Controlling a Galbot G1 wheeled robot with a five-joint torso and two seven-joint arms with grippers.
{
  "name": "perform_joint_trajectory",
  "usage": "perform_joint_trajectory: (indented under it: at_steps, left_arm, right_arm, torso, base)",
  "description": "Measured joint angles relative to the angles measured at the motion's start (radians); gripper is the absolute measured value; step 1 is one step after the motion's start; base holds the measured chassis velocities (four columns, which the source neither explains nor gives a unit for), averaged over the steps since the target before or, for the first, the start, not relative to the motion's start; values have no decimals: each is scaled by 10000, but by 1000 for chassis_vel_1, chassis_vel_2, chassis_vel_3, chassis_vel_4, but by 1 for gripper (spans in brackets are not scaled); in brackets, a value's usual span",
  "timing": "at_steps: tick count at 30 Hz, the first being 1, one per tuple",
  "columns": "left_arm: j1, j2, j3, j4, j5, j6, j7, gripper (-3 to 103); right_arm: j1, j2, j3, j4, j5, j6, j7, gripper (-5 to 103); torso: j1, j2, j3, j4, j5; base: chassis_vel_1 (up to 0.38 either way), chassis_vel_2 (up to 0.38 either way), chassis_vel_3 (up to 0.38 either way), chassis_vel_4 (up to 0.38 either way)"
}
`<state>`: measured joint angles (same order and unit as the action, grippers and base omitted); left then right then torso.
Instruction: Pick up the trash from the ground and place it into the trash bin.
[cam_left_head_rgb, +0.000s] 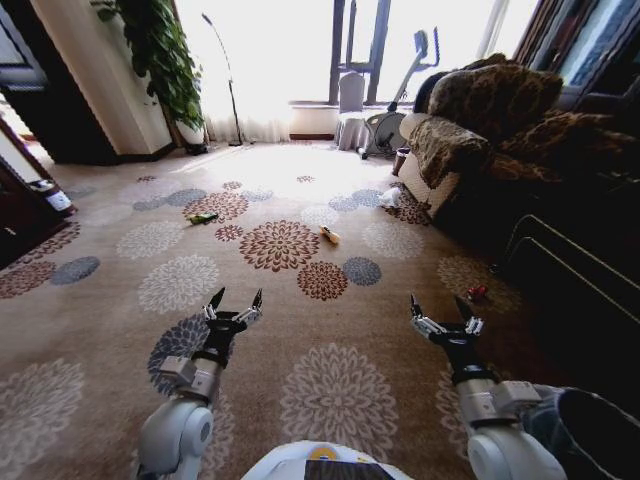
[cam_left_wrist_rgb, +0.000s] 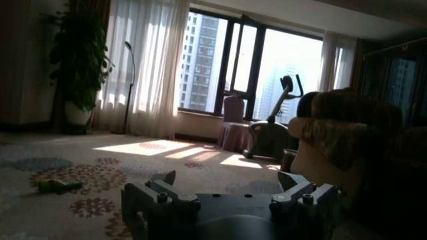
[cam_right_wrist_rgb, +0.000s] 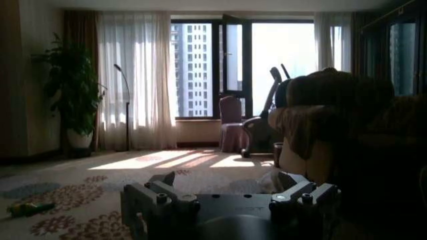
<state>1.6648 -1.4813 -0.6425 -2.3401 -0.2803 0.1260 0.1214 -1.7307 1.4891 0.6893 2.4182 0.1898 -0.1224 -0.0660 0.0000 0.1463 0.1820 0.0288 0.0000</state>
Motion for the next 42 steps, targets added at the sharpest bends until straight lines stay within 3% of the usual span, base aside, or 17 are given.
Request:
perform_joint_trajectory:
  at_steps: [42]
  left_arm:
    - [-37,-124,169,175,85,-39,-26,100]
  right_arm:
    - [-617,360,38,-6,-232,488,0,100]
  torso:
    - [0,0,0,0,0]
  base:
    - [0,0,0,0]
